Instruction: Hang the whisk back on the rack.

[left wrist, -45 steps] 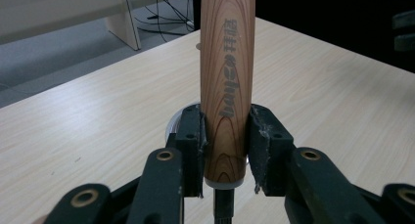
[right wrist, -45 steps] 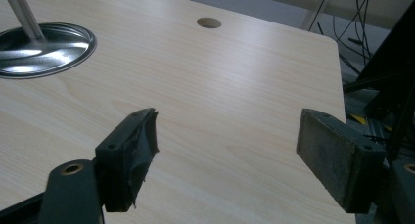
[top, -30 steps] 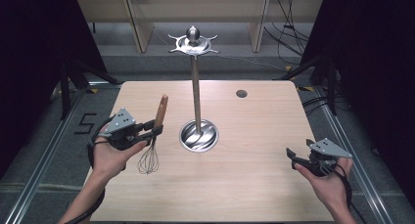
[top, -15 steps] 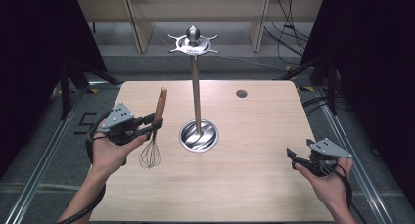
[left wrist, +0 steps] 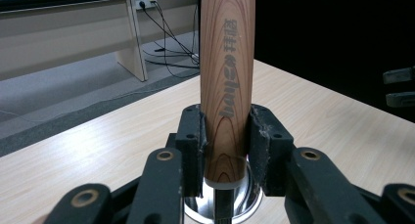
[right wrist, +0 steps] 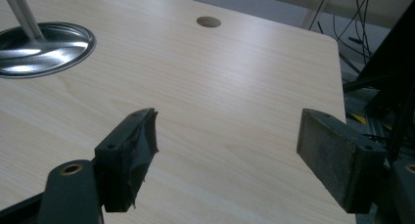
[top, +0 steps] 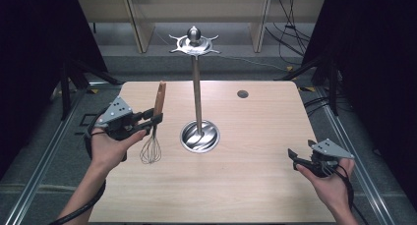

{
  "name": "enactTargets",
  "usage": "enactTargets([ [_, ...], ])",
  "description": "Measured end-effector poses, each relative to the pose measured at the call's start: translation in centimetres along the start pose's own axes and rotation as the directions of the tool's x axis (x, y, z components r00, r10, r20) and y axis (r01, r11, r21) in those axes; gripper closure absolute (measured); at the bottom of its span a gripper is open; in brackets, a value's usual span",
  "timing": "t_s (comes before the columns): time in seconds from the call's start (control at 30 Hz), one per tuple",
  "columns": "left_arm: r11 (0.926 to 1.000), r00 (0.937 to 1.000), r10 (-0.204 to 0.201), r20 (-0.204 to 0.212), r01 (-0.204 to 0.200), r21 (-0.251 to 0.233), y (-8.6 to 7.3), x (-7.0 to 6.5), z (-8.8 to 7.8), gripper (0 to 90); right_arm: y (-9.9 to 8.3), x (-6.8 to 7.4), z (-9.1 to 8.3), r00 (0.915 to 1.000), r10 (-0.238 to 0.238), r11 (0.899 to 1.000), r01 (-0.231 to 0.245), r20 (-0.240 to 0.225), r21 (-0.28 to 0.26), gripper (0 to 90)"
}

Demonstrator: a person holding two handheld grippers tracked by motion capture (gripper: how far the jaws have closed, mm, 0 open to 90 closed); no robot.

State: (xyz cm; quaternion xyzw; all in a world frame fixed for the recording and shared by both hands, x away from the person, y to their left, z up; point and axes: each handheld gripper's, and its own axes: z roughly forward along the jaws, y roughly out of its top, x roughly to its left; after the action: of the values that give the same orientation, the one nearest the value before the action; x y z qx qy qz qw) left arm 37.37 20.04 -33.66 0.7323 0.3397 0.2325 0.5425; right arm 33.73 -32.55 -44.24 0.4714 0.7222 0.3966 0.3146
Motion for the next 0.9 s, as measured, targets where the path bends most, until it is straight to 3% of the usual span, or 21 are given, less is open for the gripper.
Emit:
enactTargets([
  [0.9, 0.9996, 0.9994, 0.015, 0.032, -0.014, -0.023, 2.3, 1.0, 0.4, 68.1, 0.0, 0.0, 0.0, 1.0000, -0.004, 1.000, 0.004, 0.001, 0.000, 23.5],
])
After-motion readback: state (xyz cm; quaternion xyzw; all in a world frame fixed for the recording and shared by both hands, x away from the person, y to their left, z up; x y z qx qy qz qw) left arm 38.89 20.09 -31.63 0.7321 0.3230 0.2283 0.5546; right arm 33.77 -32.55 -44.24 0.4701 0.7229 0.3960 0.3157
